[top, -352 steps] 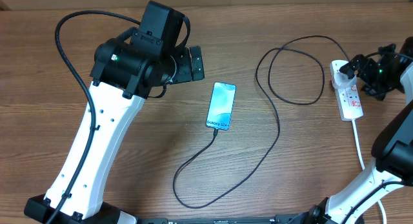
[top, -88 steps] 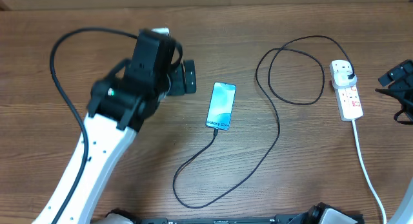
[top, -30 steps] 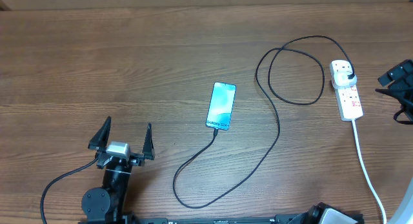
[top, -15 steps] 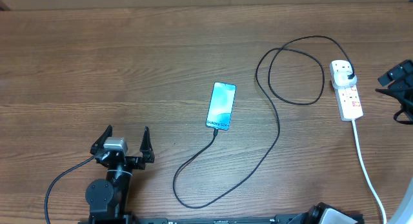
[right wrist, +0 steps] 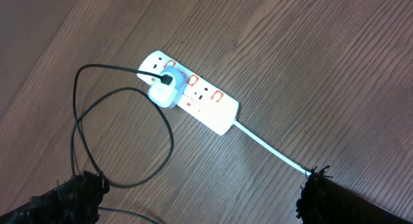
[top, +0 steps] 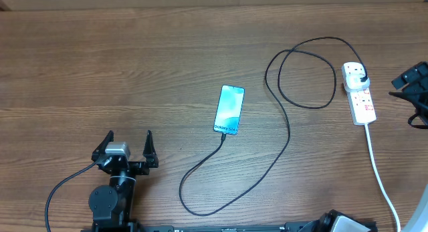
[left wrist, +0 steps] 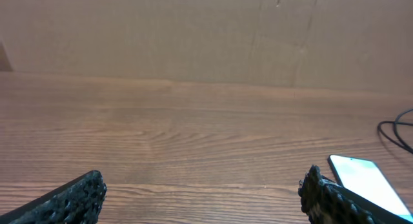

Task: Plug charger to phone and switch on socket

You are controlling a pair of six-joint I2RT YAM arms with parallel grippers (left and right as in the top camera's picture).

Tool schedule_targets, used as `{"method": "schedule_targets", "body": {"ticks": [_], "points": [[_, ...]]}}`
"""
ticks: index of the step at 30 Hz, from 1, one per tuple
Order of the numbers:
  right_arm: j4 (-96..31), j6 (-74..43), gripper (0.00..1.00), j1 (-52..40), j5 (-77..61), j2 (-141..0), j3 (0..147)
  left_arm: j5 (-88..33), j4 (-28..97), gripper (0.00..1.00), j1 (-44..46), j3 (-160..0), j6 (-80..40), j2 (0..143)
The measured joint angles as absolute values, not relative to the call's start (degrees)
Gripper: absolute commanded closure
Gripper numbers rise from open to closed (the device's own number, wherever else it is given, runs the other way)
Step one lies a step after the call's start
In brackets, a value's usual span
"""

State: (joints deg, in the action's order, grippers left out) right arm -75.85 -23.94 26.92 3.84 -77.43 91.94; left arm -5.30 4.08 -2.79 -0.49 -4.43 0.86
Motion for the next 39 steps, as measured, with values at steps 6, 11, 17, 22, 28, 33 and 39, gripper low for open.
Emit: {"method": "schedule_targets", "body": {"ticks": [6,11,17,22,28,33,39], "points": [[-75.85,-23.99,0.00,26.92,3.84,-77.43,91.94,-5.10,4.08,0.00,-2.79,-0.49,-2.81,0.86],[-75.85,-23.94,0.00,26.92,3.84,-77.43,91.94,-5.17,4.03,0.00,-2.79,-0.49,-2.81,0.86],[-75.90,-23.97,0.00,26.92,3.84,-77.43,91.94,-5.19,4.01,0.01,-2.79,-0.49,-2.81,0.84],[-75.85,-23.94,0.00,26.92,3.84,-77.43,91.94,-5.30,3.99,0.00,-2.79,-0.49,-2.81,0.86],[-75.90,-23.97,0.00,26.89,3.81,-77.43,91.94,-5.30,3.99,0.00,-2.79,-0.49,-2.81,0.86],[-75.88,-23.97,0.00,26.92,3.81,-77.43,91.94,-5.30,3.99,0.00,-2.79,-0.49,-2.83,0.86],[-75.85,-23.94,0.00,26.92,3.81,-77.43,91.94,-5.30,3.99,0.00,-2.79,-0.49,-2.83,0.84]]}}
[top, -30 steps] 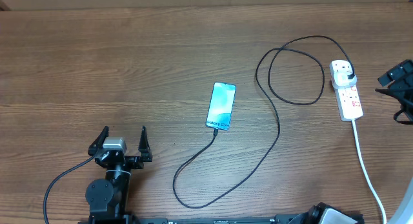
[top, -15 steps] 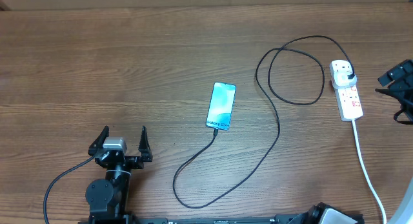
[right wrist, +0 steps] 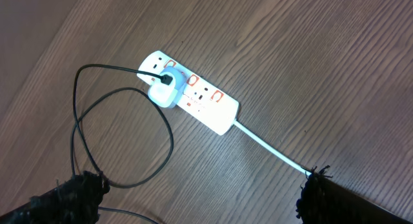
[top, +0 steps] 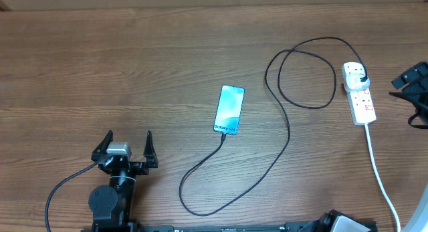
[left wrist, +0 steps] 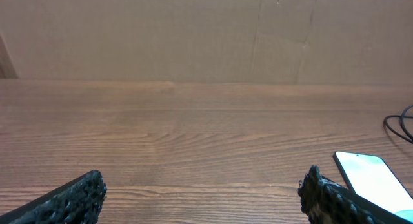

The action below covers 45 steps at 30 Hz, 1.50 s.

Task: Plug charger to phone and switch on socket

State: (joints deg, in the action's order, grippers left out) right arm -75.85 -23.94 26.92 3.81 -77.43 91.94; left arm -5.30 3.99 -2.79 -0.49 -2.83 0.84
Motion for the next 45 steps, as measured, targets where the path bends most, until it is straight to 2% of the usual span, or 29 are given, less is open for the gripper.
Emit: {"method": "schedule_targets", "body": {"ticks": [20,28,37,45], "points": [[-75.09,-23.97,0.00,26.89,3.81,-77.43,91.94,-5.30,3.99,0.01,-2.79,-0.49,-2.81,0.84],[-71.02,-28.34,0.00,26.15,3.84,-77.41,91.94,-5.30,3.97,0.01,-2.79,-0.49,-2.81,0.86],[-56.25,-29.98,0.00,15.44,3.20,-72.95,82.46,-5.30,3.92,0.01,-2.79,-0.49,-2.83,0.86],[-35.18,-29.98,0.00,7.38,2.90,-64.82,66.72,-5.30,3.92,0.00,-2.79,-0.49,-2.81,0.86]]}}
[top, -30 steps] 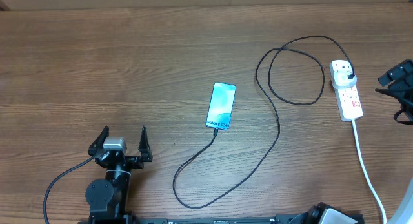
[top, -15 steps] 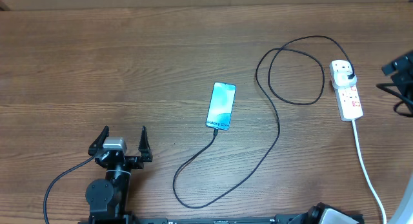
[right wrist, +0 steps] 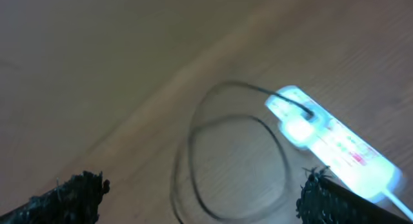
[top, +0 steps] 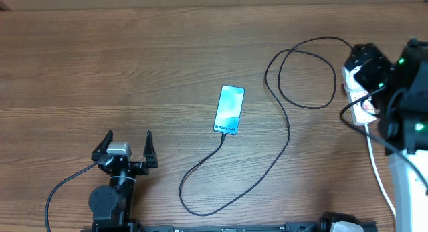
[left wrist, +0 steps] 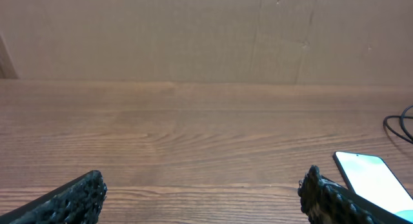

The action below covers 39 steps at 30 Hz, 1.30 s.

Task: Plug charger to phone and switch on socket

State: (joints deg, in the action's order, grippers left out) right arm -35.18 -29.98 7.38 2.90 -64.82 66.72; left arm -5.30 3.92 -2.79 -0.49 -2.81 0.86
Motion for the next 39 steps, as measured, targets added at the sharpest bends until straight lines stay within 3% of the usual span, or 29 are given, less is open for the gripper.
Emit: {"method": "schedule_targets", "body": {"ticks": [10,16,36,39], "points": [[-0.93,-30.02,0.00,0.45,2.94,-51.18,40.93,-5.30,3.92,0.01,-2.79,-0.49,-2.83,0.84],[11.27,-27.66,0.00,-1.45,2.98,-42.76,27.33,-5.30,3.92,0.00,-2.79,-0.49,-2.81,0.86],[15.07,-20.08,0.00,-2.35,4.32,-17.26,2.72,-5.30,3.92,0.00,-2.79,-0.49,-2.81,0.86],[9.08,-17.87,0.00,-2.35,4.45,-12.69,1.04,-5.30,3.90,0.01,-2.79,-0.49,-2.83,0.86]]}}
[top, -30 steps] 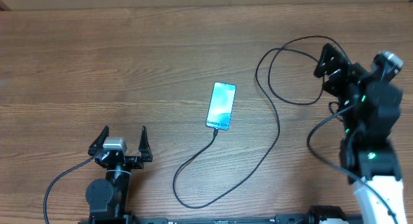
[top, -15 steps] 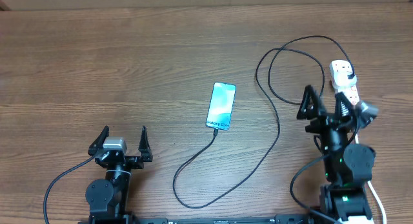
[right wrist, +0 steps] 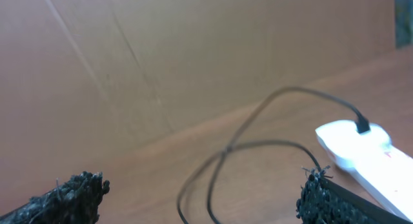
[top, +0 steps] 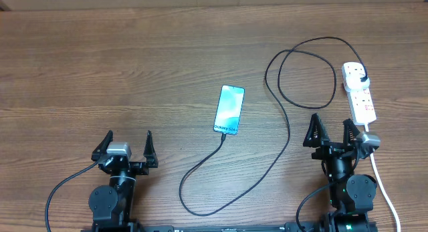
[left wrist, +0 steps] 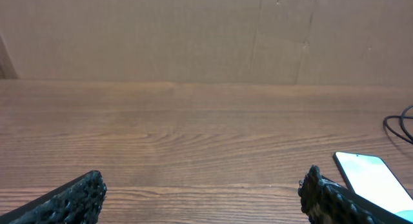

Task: Plug charger to phone and switch on socket

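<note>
A phone (top: 229, 109) with a lit screen lies face up mid-table, the black charger cable (top: 281, 148) plugged into its near end. The cable loops right to a white plug in the white power strip (top: 358, 97). My left gripper (top: 125, 146) rests open at the front left, with the phone (left wrist: 373, 180) by its right finger. My right gripper (top: 330, 131) rests open at the front right, just near of the strip. In the right wrist view the cable loop (right wrist: 245, 159) and the strip (right wrist: 361, 150) lie ahead.
A brown cardboard wall (left wrist: 206, 30) closes off the far edge of the wooden table (top: 100, 58). The strip's white mains lead (top: 382, 185) runs down the right side past my right arm.
My right arm has moved from over the power strip at the right edge to the front right of the table, gripper open and level. The left arm, phone and cable are unchanged.
My right gripper was high at the far right, looking down on the strip, at the two oldest moments. Then it was right over the strip. Now it rests at the front right. My left gripper stayed open at the front left throughout; the phone stayed plugged in.
</note>
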You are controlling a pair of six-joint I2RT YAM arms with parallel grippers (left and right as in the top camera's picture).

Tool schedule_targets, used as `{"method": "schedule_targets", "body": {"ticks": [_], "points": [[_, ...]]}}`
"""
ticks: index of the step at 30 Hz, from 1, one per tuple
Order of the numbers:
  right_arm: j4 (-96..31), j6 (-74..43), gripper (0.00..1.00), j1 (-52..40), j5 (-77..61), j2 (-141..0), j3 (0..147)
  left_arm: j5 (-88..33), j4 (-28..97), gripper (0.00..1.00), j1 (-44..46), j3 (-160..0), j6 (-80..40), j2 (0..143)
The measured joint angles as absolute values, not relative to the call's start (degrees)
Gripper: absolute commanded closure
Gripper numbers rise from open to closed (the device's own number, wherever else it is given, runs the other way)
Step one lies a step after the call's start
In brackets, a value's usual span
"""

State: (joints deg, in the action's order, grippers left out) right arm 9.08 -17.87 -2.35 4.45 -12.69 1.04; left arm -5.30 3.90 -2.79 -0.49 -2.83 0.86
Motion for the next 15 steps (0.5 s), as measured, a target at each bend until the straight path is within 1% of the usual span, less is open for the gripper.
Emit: {"method": "schedule_targets", "body": {"ticks": [7,15], "points": [[-4.73,-11.16,0.00,-2.35,4.19,-3.16,1.06,-5.30,3.92,0.00,-2.79,-0.49,-2.81,0.86],[-4.78,-5.72,0.00,-2.35,3.16,-0.73,1.06,-5.30,3.92,0.00,-2.79,-0.49,-2.83,0.86]]}}
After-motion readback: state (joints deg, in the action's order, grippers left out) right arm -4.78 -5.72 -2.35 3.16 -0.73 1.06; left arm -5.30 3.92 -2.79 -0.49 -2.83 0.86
